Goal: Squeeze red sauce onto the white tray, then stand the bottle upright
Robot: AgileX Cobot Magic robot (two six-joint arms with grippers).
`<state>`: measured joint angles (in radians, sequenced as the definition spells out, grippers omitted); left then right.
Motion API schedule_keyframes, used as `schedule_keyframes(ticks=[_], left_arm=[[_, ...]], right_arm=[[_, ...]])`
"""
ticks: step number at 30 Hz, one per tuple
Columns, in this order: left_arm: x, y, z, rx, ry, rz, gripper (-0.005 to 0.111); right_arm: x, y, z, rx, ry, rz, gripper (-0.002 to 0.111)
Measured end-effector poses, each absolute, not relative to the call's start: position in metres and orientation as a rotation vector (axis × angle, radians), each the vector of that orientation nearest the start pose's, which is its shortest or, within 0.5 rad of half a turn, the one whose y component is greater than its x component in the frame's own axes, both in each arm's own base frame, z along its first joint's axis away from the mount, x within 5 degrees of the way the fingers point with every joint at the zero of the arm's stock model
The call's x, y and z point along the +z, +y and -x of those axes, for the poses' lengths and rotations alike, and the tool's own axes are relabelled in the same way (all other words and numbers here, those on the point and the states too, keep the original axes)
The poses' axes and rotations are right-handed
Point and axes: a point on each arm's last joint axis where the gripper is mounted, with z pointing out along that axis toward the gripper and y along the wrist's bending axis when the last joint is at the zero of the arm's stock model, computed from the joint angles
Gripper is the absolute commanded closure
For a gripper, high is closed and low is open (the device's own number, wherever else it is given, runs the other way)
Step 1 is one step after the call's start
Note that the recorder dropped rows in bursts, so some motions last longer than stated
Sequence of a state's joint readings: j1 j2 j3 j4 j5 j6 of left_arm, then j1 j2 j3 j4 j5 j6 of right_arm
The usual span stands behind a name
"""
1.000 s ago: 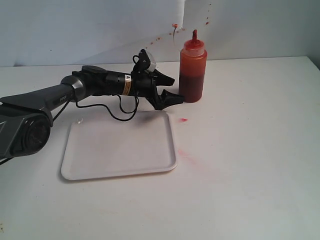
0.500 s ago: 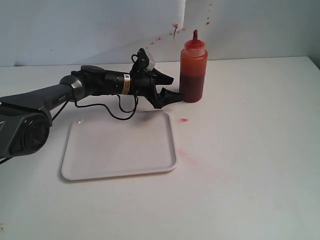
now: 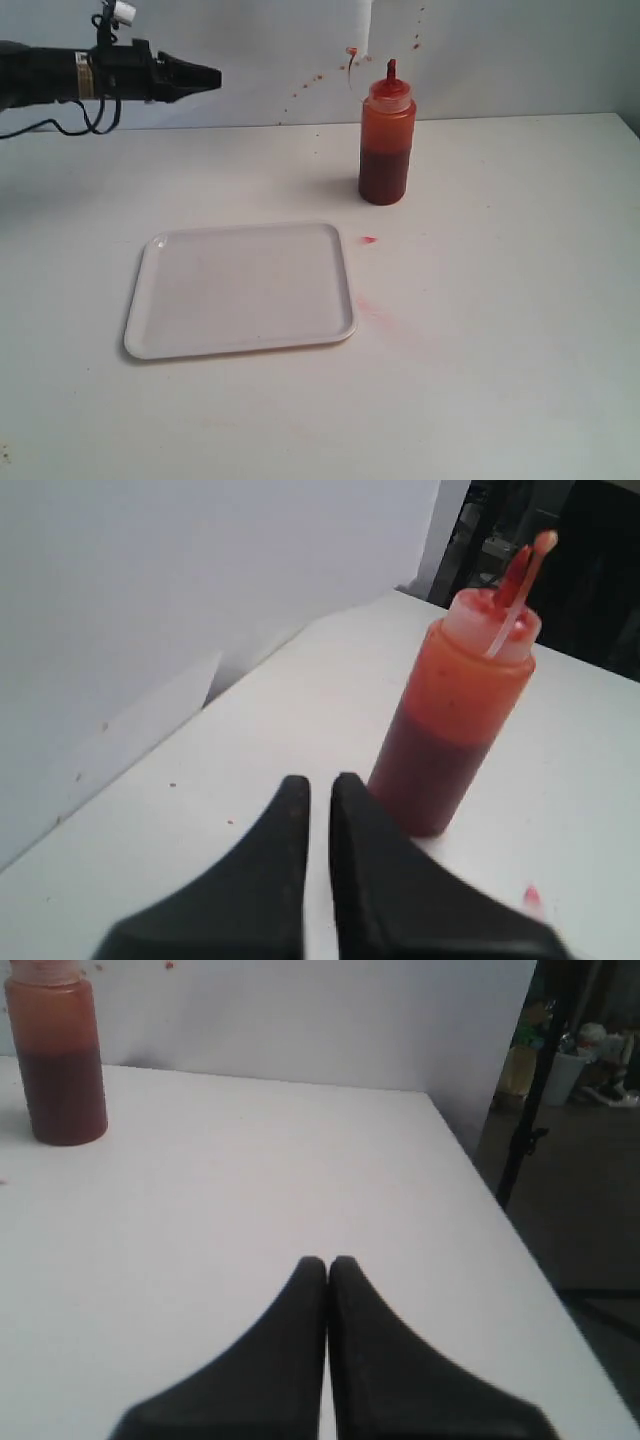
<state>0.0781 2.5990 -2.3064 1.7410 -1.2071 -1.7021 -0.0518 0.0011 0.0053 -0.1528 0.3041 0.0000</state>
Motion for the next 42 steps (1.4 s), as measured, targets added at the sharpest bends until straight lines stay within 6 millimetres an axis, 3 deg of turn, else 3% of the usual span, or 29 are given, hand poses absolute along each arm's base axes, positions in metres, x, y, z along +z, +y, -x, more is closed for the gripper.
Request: schedule_keyframes(ticks=[4,7,10,14,20,24,28,31,35,38,42], left_arm=[[0.243,-0.041,-0.535,-0.994,1.699,-0.810,0.106],[0.266,-0.042,-0.529,-1.008,1.694,-0.788,0.106],[0.278,-0.042,-0.526,-1.006,1.685,-0.785,0.106],[0.284,-0.042,-0.524,-1.001,1.678,-0.788,0.107],[0.283,-0.042,-0.524,-0.993,1.676,-0.797,0.107],[0.283,-0.042,-0.524,-0.991,1.675,-0.798,0.107],[0.284,-0.042,-0.524,-0.993,1.674,-0.797,0.107],[0.284,-0.042,-0.524,-0.993,1.674,-0.797,0.107],[0.284,-0.042,-0.524,-0.993,1.674,-0.797,0.107],[0.284,-0.042,-0.524,-0.993,1.674,-0.797,0.107],[0.284,-0.042,-0.524,-0.991,1.673,-0.799,0.107]], right_arm=[[0.203,-0.004,-0.057,-0.122,1.583,0.029,0.108],[0.221,-0.002,-0.055,-0.078,1.384,0.000,0.108],[0.235,-0.002,-0.051,0.014,1.221,-0.059,0.108],[0.244,0.004,-0.049,0.071,1.126,-0.008,0.108],[0.263,0.014,-0.075,0.182,1.191,0.064,0.108],[0.290,0.022,-0.123,0.236,1.338,0.179,0.108],[0.303,0.035,-0.179,0.332,1.368,0.368,0.108],[0.297,0.039,-0.226,0.412,1.401,0.415,0.108],[0.266,0.037,-0.289,0.465,1.527,0.407,0.102],[0.232,0.036,-0.324,0.464,1.615,0.443,0.078],[0.183,0.036,-0.364,0.467,1.701,0.489,0.020]])
